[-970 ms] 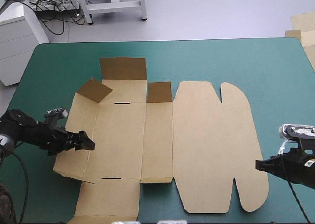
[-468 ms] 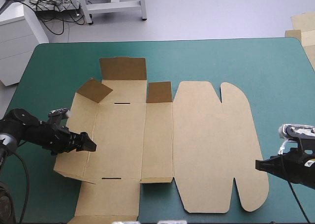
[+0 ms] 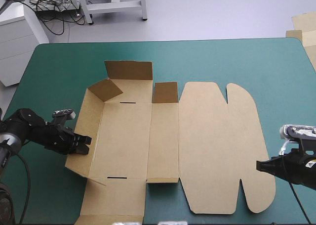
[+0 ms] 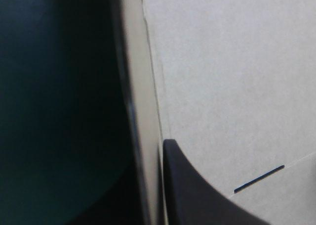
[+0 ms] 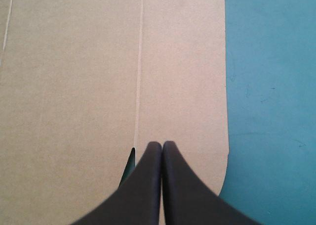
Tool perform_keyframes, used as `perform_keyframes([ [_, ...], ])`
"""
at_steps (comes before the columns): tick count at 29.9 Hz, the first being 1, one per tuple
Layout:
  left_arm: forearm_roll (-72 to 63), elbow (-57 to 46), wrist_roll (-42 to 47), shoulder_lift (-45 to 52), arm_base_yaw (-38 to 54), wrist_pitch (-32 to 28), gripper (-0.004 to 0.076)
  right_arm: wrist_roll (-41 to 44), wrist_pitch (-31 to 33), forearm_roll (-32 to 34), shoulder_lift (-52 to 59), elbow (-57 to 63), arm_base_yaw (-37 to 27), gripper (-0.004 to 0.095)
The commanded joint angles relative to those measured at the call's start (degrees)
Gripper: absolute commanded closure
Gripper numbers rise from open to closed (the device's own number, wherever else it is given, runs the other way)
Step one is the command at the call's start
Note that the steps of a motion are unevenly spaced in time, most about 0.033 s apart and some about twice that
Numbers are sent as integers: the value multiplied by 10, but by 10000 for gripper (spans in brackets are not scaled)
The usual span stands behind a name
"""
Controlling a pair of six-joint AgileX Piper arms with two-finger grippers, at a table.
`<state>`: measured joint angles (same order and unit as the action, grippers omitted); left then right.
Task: Fold the box
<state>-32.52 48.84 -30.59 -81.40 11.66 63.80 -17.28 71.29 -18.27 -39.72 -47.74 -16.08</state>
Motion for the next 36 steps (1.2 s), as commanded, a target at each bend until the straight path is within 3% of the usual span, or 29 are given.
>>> perform_keyframes([
  [1,-11,11,13,15,-4,1,734,-5,-9,-13,-2,-14,0,928],
  [36,26,11,44,15,-4,-63,734,-5,-10,-13,-2,-14,0,928],
])
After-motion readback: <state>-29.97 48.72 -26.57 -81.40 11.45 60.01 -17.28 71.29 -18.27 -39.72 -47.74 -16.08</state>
